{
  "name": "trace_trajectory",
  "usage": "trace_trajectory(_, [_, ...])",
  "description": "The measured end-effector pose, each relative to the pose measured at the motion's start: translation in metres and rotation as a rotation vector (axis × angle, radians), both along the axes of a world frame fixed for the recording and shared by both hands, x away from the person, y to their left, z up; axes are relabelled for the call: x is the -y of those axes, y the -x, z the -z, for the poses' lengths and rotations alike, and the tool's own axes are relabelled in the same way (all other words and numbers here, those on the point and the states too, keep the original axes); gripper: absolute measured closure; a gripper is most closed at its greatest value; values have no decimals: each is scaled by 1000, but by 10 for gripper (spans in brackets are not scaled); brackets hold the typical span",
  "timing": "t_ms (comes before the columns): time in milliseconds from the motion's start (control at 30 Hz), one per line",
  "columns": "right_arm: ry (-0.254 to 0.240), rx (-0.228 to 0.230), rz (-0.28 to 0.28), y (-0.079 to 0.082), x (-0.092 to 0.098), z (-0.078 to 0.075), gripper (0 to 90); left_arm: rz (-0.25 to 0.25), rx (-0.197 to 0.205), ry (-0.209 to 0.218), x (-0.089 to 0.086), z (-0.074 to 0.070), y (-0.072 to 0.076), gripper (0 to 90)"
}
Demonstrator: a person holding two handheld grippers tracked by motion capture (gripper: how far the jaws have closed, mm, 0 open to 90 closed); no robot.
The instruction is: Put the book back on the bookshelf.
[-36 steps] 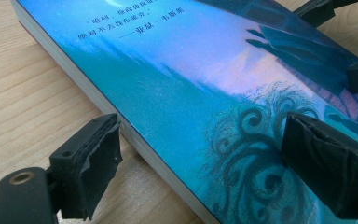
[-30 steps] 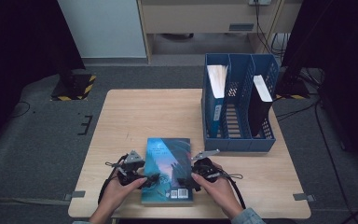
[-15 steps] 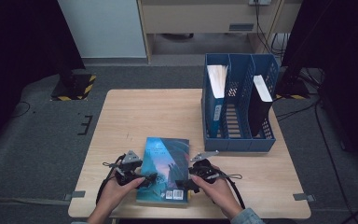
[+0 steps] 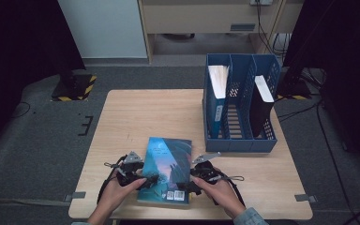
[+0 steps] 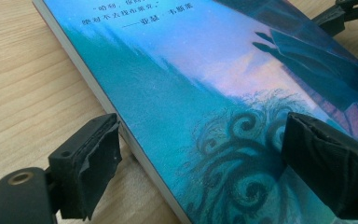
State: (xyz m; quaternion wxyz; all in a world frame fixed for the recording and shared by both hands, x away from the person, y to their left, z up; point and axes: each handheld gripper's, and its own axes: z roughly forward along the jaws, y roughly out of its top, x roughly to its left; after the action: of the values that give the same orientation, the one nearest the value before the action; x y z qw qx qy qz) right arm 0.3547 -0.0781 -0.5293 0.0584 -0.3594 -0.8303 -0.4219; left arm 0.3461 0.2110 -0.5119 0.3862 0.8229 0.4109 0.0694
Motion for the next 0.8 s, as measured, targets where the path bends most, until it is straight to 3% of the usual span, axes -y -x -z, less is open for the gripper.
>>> trace_trajectory(233, [-23, -9, 13, -4, 1, 1, 101, 1, 0, 3, 2, 0, -2, 112])
trace_trajectory(433, [-25, -35, 39, -7, 5, -5, 214, 9, 0, -3, 1, -1, -2, 115])
trace_trajectory(567, [-54, -3, 49, -6, 4, -15, 246, 11, -7, 0, -2, -1, -3, 118])
trace_trajectory(667, [-31, 24, 34, -6, -5, -21, 245, 13, -18, 2, -3, -1, -3, 119])
trace_trajectory(800, [-20, 13, 24, -11, -15, -18, 245, 13, -15, -2, -3, -2, -3, 119])
